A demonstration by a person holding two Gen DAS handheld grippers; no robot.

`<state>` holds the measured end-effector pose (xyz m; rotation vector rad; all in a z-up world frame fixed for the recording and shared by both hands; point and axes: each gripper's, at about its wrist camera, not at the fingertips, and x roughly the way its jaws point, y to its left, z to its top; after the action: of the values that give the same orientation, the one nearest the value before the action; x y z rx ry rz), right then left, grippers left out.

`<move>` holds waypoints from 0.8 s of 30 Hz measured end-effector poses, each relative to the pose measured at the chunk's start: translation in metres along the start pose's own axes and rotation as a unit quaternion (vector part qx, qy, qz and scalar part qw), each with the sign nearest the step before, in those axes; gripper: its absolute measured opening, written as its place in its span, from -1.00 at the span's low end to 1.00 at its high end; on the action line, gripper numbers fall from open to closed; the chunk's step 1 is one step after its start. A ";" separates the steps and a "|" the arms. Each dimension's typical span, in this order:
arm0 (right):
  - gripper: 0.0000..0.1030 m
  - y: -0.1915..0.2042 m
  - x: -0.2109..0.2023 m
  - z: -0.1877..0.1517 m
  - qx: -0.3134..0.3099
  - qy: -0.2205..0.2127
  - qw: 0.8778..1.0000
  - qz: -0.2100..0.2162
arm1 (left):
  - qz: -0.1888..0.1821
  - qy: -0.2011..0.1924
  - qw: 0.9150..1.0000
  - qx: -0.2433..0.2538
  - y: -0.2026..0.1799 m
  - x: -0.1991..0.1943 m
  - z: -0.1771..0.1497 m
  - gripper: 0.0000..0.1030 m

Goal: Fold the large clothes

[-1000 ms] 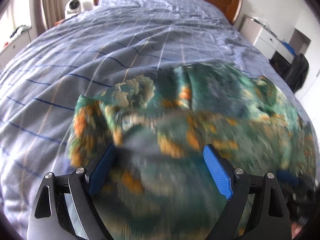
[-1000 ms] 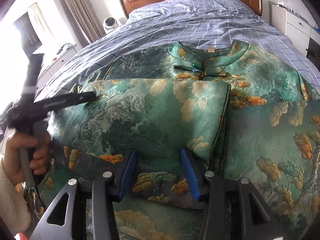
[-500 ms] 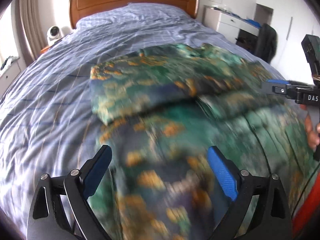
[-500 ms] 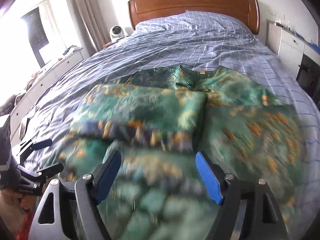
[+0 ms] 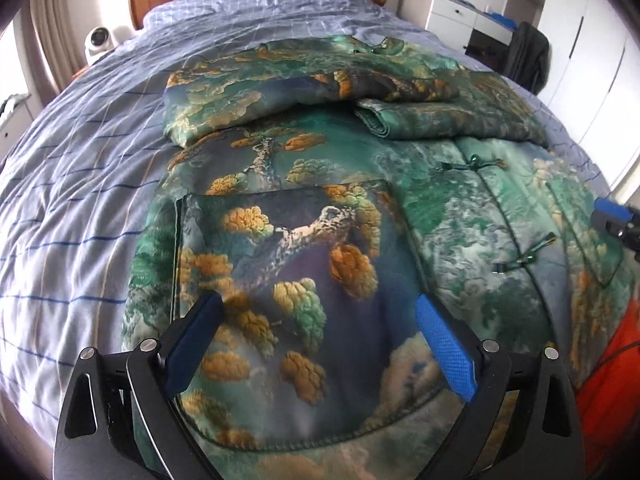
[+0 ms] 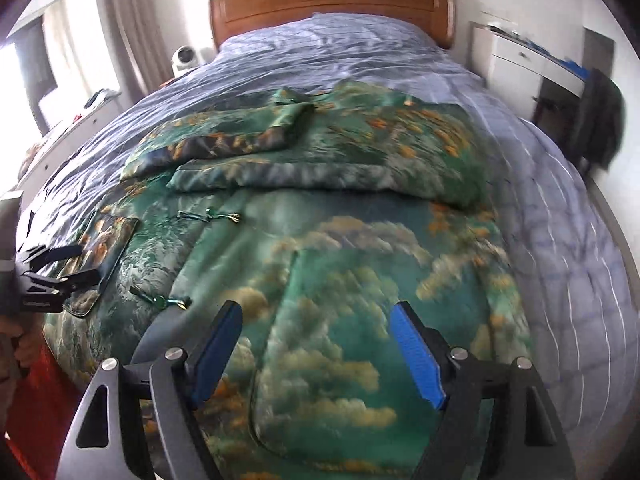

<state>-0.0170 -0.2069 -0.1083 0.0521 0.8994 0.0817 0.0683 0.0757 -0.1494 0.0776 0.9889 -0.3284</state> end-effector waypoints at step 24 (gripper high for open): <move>0.53 -0.022 -0.029 0.005 0.023 -0.028 0.999 -0.013 | 0.016 -0.030 0.990 -0.135 0.108 -0.062 -0.017 0.93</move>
<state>-0.0302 -0.2312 -0.0842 0.0847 0.8465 0.0350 0.0567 0.1963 -0.1166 -0.1615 0.9642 -0.1632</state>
